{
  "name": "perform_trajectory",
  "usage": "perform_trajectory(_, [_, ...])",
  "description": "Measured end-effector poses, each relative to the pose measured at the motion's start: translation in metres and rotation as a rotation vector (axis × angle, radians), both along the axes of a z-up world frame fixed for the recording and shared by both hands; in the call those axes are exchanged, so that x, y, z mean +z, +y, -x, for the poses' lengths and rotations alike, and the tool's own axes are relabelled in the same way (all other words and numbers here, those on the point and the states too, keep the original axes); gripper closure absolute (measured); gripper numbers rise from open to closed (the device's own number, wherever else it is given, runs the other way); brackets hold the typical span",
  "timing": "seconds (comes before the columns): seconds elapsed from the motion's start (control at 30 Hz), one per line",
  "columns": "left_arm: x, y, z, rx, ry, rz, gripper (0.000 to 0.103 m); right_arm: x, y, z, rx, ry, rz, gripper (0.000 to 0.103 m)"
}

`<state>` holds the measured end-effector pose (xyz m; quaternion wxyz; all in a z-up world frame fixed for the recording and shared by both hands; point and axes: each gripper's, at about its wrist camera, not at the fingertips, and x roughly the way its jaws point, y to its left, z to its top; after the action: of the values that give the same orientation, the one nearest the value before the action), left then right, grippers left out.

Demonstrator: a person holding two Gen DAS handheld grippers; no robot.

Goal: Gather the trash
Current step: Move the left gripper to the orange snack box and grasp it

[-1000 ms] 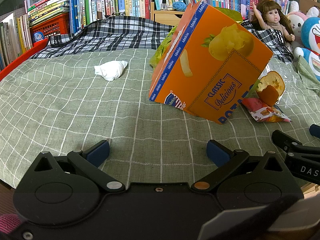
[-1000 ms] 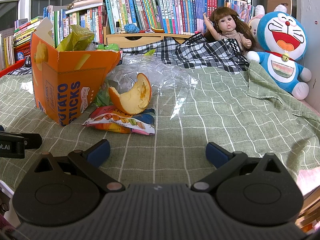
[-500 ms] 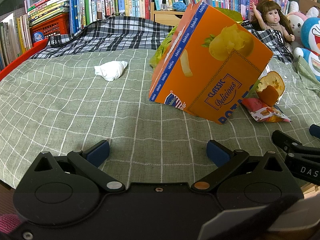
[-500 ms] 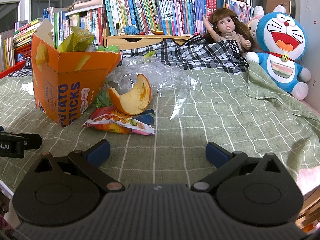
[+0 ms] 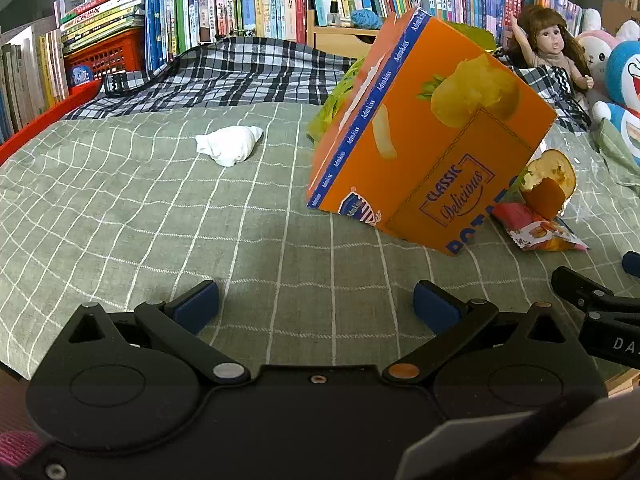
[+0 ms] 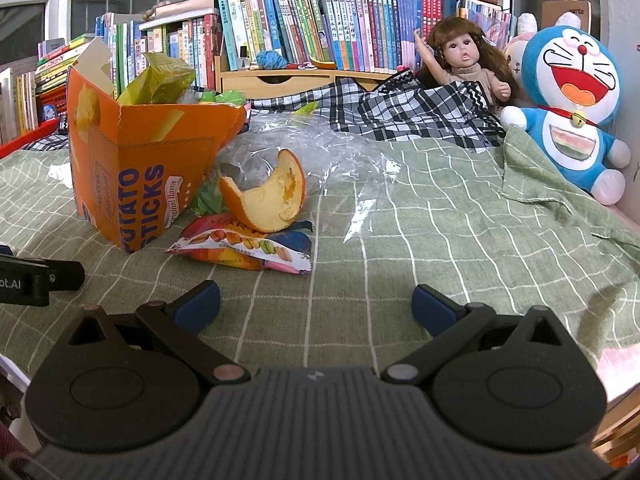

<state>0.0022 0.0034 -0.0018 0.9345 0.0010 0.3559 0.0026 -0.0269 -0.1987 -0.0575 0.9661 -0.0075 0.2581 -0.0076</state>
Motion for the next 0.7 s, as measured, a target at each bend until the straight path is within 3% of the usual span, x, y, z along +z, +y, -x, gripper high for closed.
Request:
perform_trajectory(0.13, [-0.003, 0.001, 0.003, -0.022, -0.031, -0.007, 0.000, 0.000, 0.000, 0.001, 0.005, -0.008, -0.003, 0.000])
perform_trajectory(0.5, [0.006, 0.005, 0.006, -0.057, -0.021, 0.020, 0.000, 0.008, 0.002, 0.010, 0.053, -0.078, -0.039, 0.000])
perform_trajectory(0.7, [0.024, 0.006, 0.013, -0.077, -0.093, 0.051, 0.000, 0.012, -0.001, 0.017, 0.053, -0.105, -0.028, 0.000])
